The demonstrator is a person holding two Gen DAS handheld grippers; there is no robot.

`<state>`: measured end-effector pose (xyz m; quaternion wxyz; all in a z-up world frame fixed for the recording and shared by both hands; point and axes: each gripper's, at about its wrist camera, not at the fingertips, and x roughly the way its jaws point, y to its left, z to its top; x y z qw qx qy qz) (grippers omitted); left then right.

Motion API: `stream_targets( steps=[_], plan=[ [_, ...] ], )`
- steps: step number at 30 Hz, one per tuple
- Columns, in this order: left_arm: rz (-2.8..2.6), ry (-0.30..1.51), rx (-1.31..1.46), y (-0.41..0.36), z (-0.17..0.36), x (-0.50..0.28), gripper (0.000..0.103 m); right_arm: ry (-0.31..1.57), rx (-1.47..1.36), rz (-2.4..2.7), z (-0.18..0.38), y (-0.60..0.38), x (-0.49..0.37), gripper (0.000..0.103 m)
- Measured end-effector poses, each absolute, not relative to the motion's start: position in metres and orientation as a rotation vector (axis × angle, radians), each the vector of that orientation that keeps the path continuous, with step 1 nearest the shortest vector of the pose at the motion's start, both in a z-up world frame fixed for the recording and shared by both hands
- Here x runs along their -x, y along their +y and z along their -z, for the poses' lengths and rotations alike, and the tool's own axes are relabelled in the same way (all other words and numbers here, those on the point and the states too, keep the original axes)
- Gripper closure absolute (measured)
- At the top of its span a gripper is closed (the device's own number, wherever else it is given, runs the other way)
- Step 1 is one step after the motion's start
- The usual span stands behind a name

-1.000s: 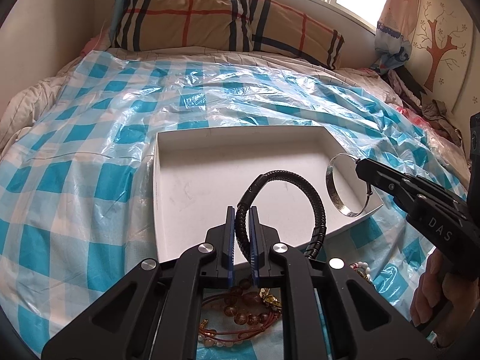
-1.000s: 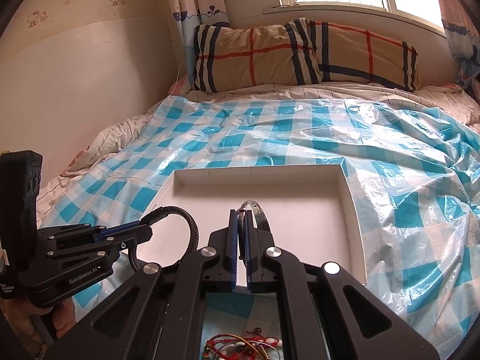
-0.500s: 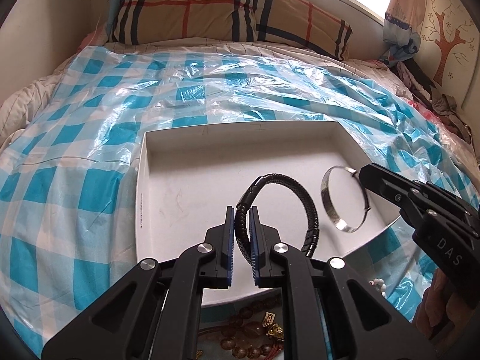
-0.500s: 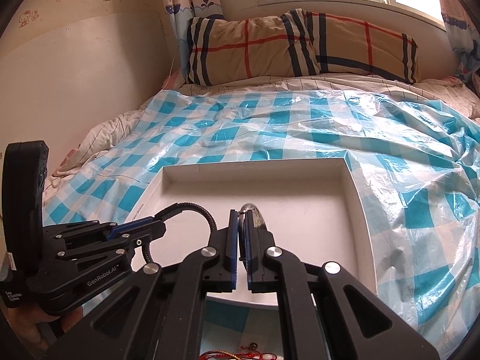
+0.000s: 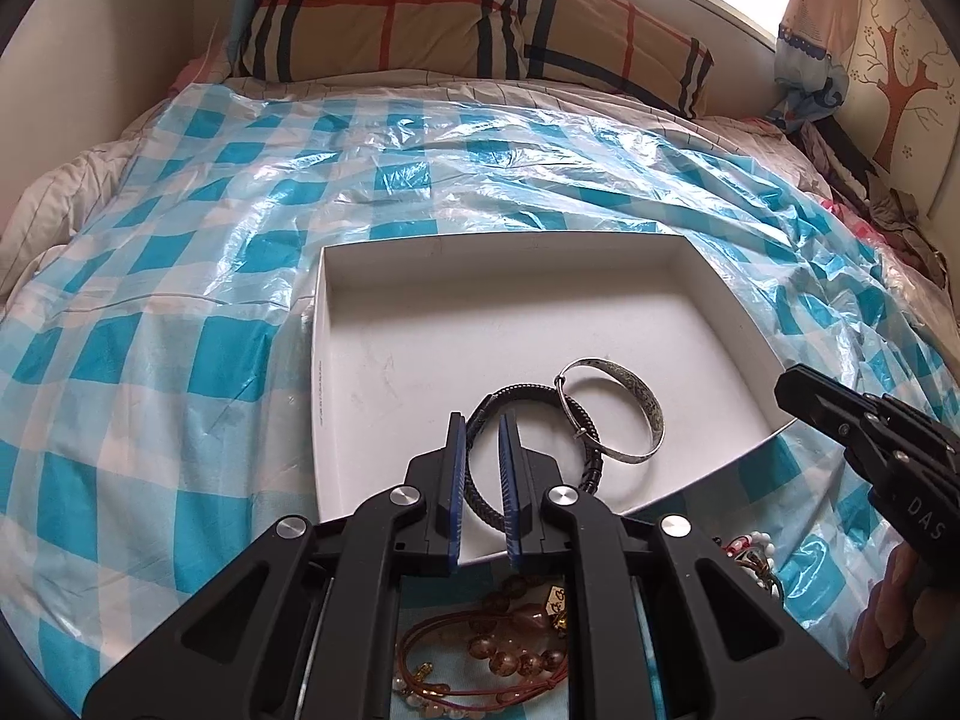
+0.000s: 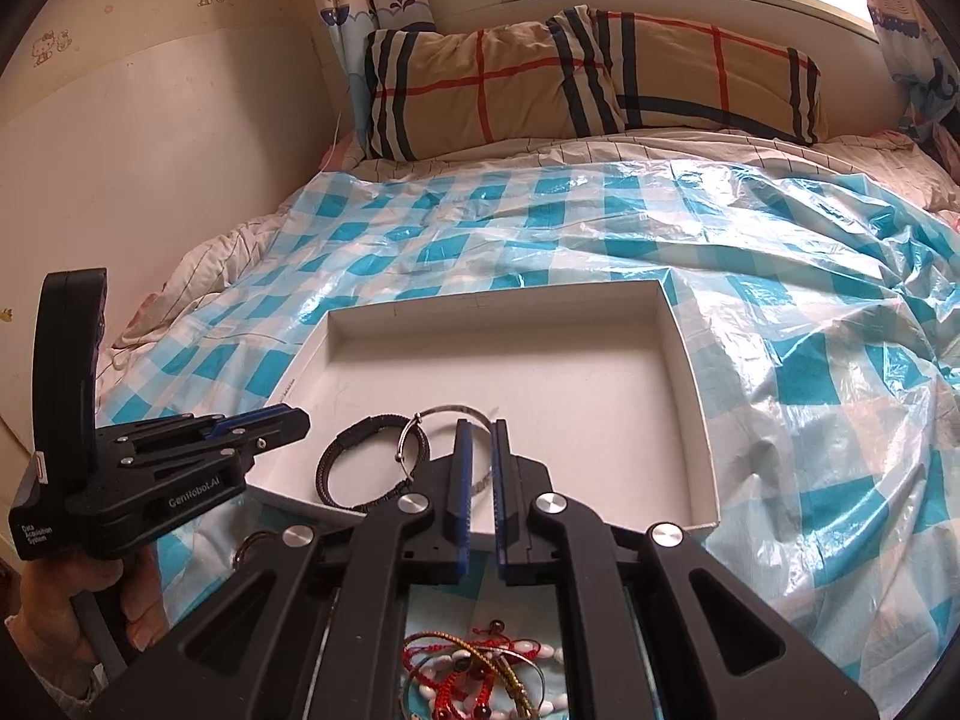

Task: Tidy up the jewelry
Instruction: 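Open both tools to drop the two bracelets inside the white box, then move both tools back to the remaining bracelet pile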

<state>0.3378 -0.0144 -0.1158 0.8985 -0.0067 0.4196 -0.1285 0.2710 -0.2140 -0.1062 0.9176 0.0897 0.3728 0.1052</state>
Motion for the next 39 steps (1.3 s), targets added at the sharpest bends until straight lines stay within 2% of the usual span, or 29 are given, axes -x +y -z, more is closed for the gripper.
stream_targets(
  steps=[1, 2, 10, 21, 25, 31, 34, 36, 39],
  plan=[
    [0.264, 0.866, 0.014, -0.012, 0.114, -0.333, 0.093, 0.774, -0.187, -0.215, 0.107, -0.216, -0.266, 0.083],
    [0.264, 0.864, 0.013, -0.009, 0.112, -0.328, 0.093, 0.783, -0.187, -0.217, 0.109, -0.217, -0.261, 0.079],
    [0.269, 0.897, -0.013, 0.010, 0.114, -0.282, 0.093, 0.874, -0.170, -0.249, 0.126, -0.219, -0.226, 0.079],
    [0.304, 1.000, -0.060, 0.015, 0.143, -0.254, 0.093, 0.944, -0.139, -0.260, 0.147, -0.219, -0.213, 0.079],
    [0.344, 0.996, -0.077, 0.009, 0.140, -0.246, 0.089, 0.947, -0.105, -0.286, 0.149, -0.212, -0.216, 0.066],
    [0.366, 0.998, -0.077, 0.005, 0.138, -0.250, 0.079, 0.980, -0.078, -0.290, 0.156, -0.206, -0.227, 0.066],
    [0.391, 0.986, -0.108, -0.002, 0.137, -0.247, 0.067, 0.988, -0.072, -0.285, 0.160, -0.209, -0.229, 0.066],
    [0.402, 0.983, -0.140, -0.008, 0.140, -0.246, 0.064, 1.004, -0.065, -0.281, 0.163, -0.210, -0.230, 0.068],
    [0.406, 0.993, -0.159, -0.014, 0.149, -0.250, 0.065, 1.022, -0.079, -0.283, 0.165, -0.213, -0.228, 0.087]
  ],
)
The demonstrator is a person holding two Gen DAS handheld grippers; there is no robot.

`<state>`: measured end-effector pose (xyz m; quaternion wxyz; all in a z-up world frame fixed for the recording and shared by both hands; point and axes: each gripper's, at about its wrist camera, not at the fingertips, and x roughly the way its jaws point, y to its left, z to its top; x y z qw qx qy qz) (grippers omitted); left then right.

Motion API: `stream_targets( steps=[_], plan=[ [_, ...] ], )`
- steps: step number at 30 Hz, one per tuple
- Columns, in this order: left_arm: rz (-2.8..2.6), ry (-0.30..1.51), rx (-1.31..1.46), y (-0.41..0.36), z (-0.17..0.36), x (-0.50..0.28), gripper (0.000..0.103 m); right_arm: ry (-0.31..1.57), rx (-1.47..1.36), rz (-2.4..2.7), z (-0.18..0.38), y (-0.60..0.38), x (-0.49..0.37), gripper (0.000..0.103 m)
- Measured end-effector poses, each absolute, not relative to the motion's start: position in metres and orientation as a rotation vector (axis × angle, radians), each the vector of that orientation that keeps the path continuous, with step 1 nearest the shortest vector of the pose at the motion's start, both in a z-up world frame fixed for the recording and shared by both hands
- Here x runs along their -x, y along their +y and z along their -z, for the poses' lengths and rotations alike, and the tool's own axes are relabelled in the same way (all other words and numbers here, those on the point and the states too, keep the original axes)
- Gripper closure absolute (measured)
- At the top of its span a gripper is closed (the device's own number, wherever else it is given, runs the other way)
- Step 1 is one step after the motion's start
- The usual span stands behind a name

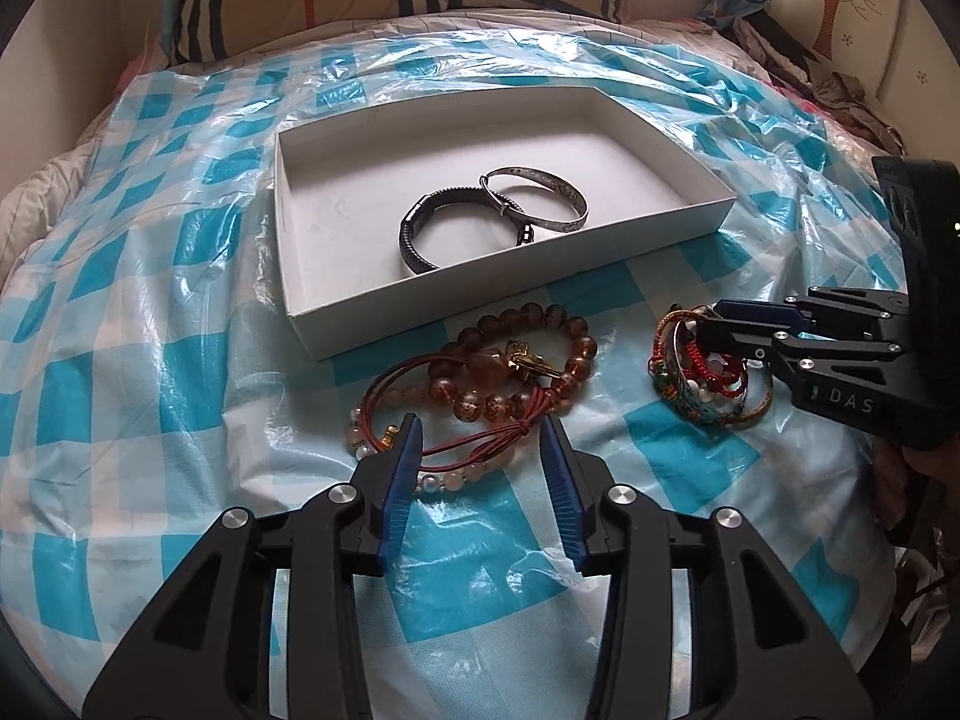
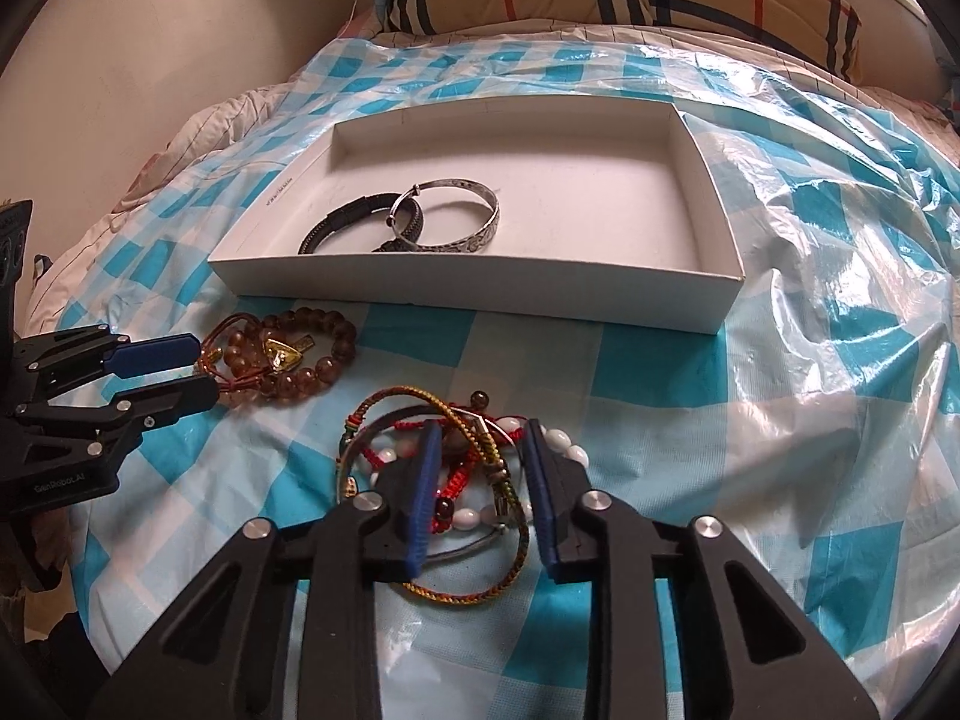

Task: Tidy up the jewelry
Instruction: 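Move both tools back to the remaining bracelet pile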

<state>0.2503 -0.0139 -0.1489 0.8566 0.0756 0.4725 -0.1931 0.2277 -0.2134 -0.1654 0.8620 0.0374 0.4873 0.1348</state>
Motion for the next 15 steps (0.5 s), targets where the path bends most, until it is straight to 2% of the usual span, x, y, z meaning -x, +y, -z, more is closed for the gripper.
stream_targets(
  steps=[2, 5, 8, 15],
  plan=[
    [0.411, 1.006, -0.155, -0.015, 0.155, -0.254, 0.069, 1.022, -0.098, -0.287, 0.164, -0.216, -0.224, 0.094],
    [0.418, 1.011, -0.148, -0.015, 0.158, -0.254, 0.087, 1.008, -0.121, -0.287, 0.160, -0.220, -0.217, 0.094],
    [0.426, 1.006, -0.135, -0.012, 0.154, -0.251, 0.096, 0.994, -0.149, -0.292, 0.154, -0.222, -0.213, 0.095],
    [0.437, 0.997, -0.115, -0.006, 0.143, -0.248, 0.101, 0.975, -0.204, -0.315, 0.144, -0.224, -0.209, 0.095]
  ],
)
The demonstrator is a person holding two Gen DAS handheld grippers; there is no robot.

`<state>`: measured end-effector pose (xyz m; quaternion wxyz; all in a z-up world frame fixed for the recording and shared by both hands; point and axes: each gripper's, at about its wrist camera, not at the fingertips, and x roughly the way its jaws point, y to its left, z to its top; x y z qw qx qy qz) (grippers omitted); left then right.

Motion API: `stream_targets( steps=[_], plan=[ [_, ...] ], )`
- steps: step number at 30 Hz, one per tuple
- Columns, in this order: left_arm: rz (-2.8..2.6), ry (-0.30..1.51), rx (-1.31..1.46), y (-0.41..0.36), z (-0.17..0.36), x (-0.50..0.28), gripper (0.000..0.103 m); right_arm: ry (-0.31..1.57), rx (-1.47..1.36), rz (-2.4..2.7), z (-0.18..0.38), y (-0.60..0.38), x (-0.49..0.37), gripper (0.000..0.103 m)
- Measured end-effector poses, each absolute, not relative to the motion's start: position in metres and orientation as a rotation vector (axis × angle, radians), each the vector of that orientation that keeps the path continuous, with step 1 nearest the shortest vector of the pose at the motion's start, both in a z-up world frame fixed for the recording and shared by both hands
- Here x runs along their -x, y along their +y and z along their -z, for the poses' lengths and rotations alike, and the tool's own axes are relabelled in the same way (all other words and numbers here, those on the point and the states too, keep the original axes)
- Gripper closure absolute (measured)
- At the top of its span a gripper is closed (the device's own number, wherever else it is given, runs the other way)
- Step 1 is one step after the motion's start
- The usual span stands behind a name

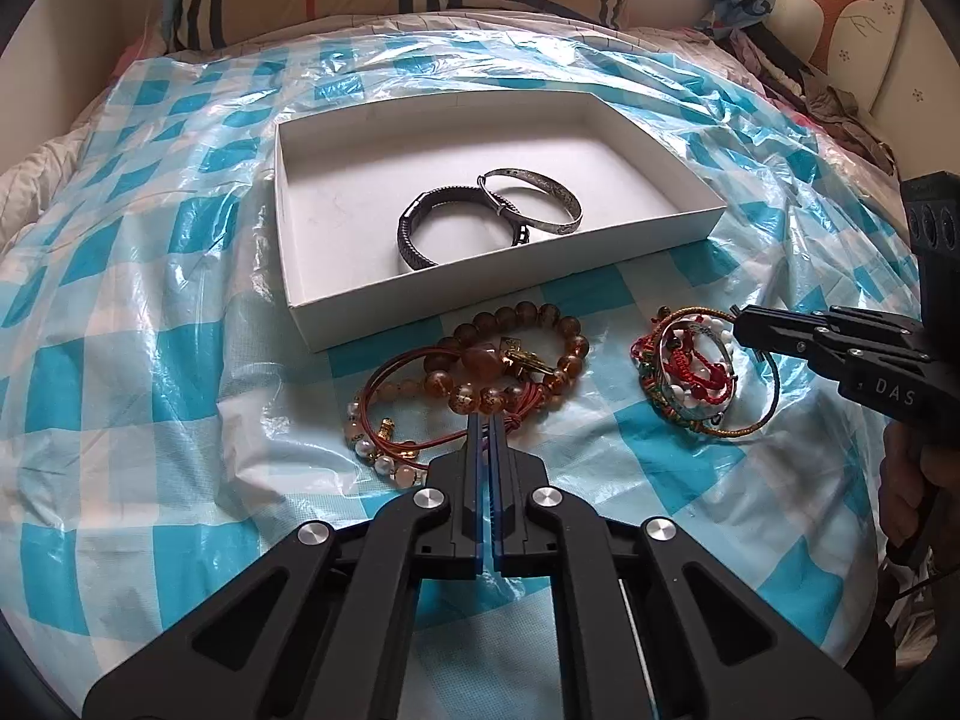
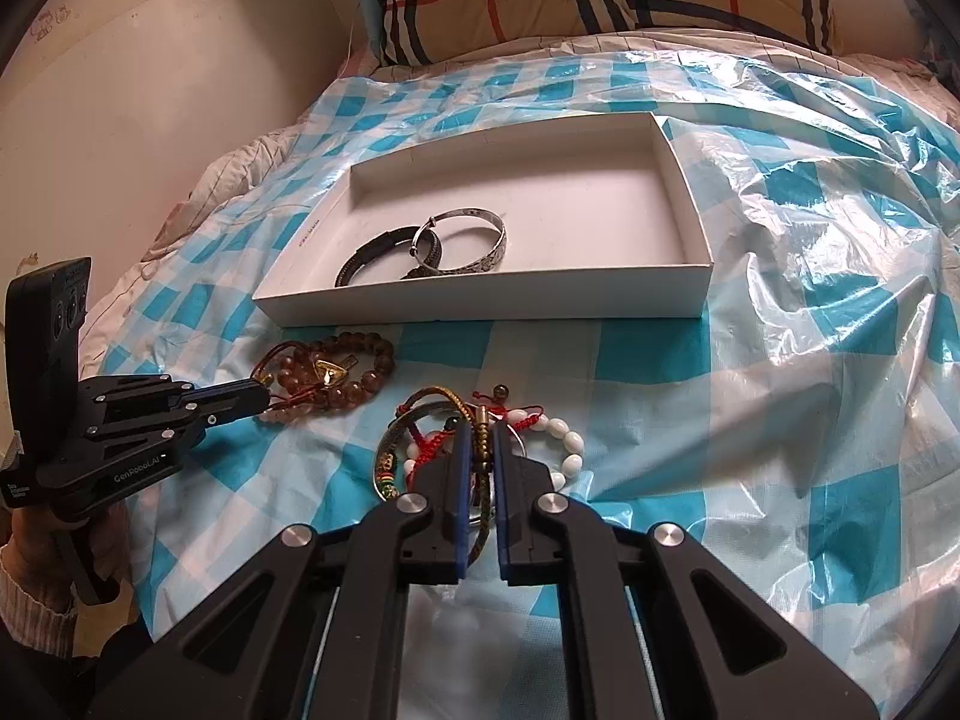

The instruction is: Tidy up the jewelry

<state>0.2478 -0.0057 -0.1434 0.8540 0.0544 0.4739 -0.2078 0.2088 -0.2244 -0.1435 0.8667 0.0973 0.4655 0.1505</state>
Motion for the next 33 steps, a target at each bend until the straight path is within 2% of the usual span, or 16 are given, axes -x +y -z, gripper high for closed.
stream_targets(
  steps=[4, 6, 7, 8, 12, 13, 14, 16, 17, 33],
  plan=[
    [0.443, 0.996, -0.155, -0.010, 0.144, -0.249, 0.099, 0.975, -0.208, -0.318, 0.145, -0.226, -0.208, 0.095],
    [0.427, 0.990, -0.196, -0.014, 0.145, -0.250, 0.082, 0.982, -0.217, -0.320, 0.148, -0.227, -0.209, 0.095],
    [0.426, 0.983, -0.210, -0.016, 0.146, -0.250, 0.065, 0.984, -0.220, -0.321, 0.149, -0.228, -0.209, 0.095],
    [0.429, 0.975, -0.217, -0.017, 0.146, -0.250, 0.058, 0.987, -0.220, -0.321, 0.150, -0.228, -0.209, 0.095],
    [0.451, 1.005, -0.241, -0.026, 0.157, -0.254, 0.058, 1.016, -0.217, -0.318, 0.157, -0.225, -0.211, 0.095],
    [0.454, 1.008, -0.245, -0.028, 0.160, -0.254, 0.062, 1.021, -0.217, -0.317, 0.159, -0.225, -0.212, 0.095],
    [0.452, 1.008, -0.244, -0.029, 0.161, -0.254, 0.076, 1.023, -0.215, -0.318, 0.160, -0.225, -0.212, 0.095],
    [0.454, 1.007, -0.234, -0.028, 0.161, -0.253, 0.092, 1.027, -0.206, -0.316, 0.162, -0.224, -0.211, 0.095],
    [0.452, 1.001, -0.232, -0.027, 0.160, -0.252, 0.096, 1.025, -0.205, -0.317, 0.162, -0.224, -0.210, 0.095],
    [0.486, 0.942, -0.114, -0.013, 0.114, -0.235, 0.096, 0.921, -0.283, -0.351, 0.124, -0.229, -0.193, 0.098]
  ],
)
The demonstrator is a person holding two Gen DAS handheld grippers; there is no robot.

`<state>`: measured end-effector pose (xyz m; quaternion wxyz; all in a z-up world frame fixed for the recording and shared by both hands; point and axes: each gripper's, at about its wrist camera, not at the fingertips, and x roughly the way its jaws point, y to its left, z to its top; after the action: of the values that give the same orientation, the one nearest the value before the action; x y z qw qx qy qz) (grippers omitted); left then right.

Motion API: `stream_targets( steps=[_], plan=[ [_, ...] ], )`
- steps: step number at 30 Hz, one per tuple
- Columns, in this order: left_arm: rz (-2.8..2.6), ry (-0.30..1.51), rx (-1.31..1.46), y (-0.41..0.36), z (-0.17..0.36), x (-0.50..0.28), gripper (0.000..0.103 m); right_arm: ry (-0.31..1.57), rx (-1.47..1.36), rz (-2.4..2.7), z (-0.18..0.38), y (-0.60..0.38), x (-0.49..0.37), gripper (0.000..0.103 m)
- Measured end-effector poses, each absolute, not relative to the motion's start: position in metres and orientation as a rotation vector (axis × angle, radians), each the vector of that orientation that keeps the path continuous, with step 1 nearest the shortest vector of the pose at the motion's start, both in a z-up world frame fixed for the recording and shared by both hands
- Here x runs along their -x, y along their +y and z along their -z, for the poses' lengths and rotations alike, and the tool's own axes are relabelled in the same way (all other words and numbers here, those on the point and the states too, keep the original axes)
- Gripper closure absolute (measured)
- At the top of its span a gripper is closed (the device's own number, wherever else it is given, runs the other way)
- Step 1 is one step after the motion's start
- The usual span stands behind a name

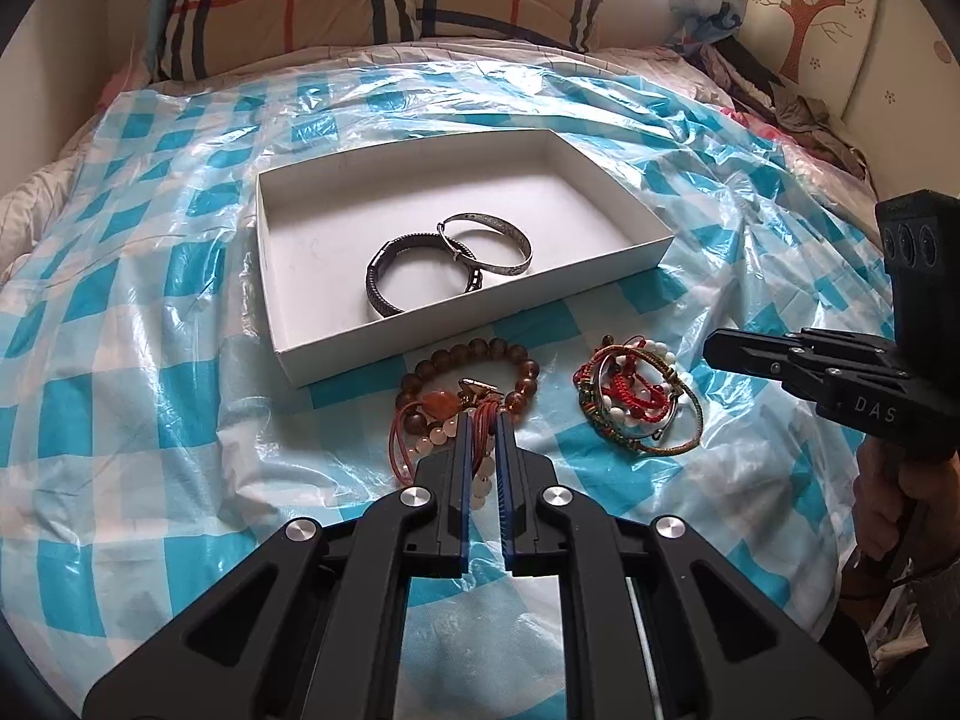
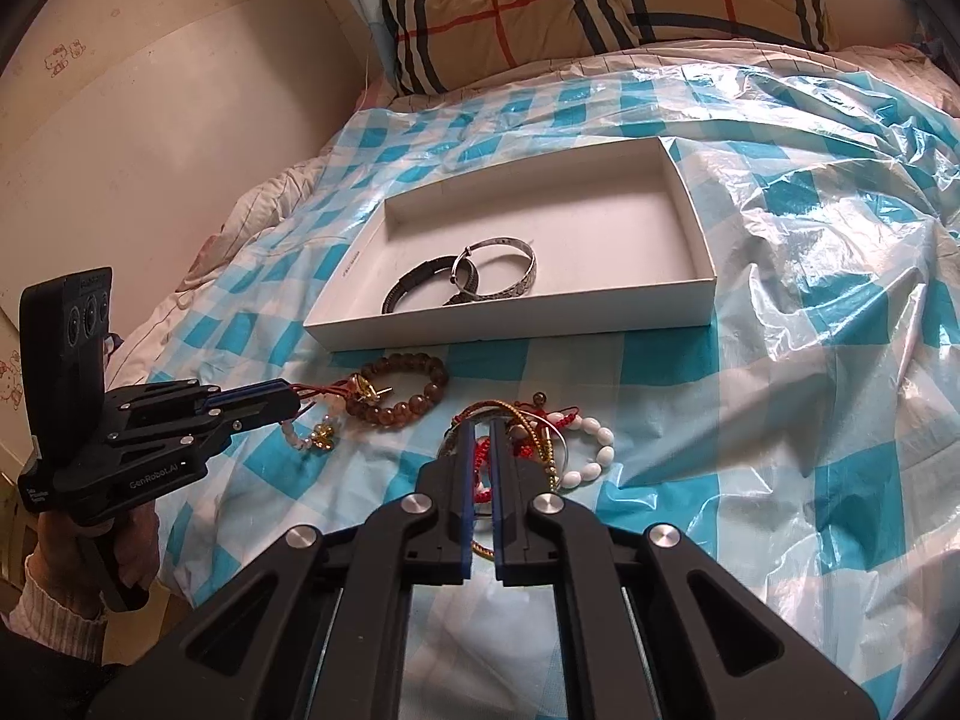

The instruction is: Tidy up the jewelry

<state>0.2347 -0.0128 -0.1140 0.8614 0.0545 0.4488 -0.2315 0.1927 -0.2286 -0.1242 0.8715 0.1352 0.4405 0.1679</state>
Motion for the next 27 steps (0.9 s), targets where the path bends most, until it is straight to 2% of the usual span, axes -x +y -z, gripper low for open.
stream_targets(
  steps=[6, 8, 9, 16, 18, 19, 27],
  plan=[
    [0.487, 0.946, -0.101, -0.014, 0.116, -0.236, 0.096, 0.953, -0.224, -0.308, 0.130, -0.228, -0.195, 0.095],
    [0.486, 0.956, -0.101, -0.014, 0.121, -0.237, 0.096, 0.964, -0.204, -0.293, 0.136, -0.229, -0.197, 0.073],
    [0.485, 0.961, -0.101, -0.015, 0.123, -0.237, 0.096, 0.974, -0.195, -0.289, 0.139, -0.229, -0.198, 0.072],
    [0.485, 0.972, -0.089, -0.016, 0.128, -0.237, 0.096, 1.009, -0.148, -0.275, 0.161, -0.223, -0.204, 0.073],
    [0.484, 0.971, -0.089, -0.015, 0.128, -0.236, 0.096, 1.016, -0.115, -0.270, 0.164, -0.219, -0.204, 0.081],
    [0.484, 0.970, -0.087, -0.016, 0.128, -0.236, 0.096, 1.020, -0.108, -0.270, 0.164, -0.218, -0.204, 0.094],
    [0.502, 0.926, -0.033, -0.013, 0.107, -0.228, 0.096, 0.943, -0.276, -0.337, 0.135, -0.233, -0.188, 0.097]
  ],
)
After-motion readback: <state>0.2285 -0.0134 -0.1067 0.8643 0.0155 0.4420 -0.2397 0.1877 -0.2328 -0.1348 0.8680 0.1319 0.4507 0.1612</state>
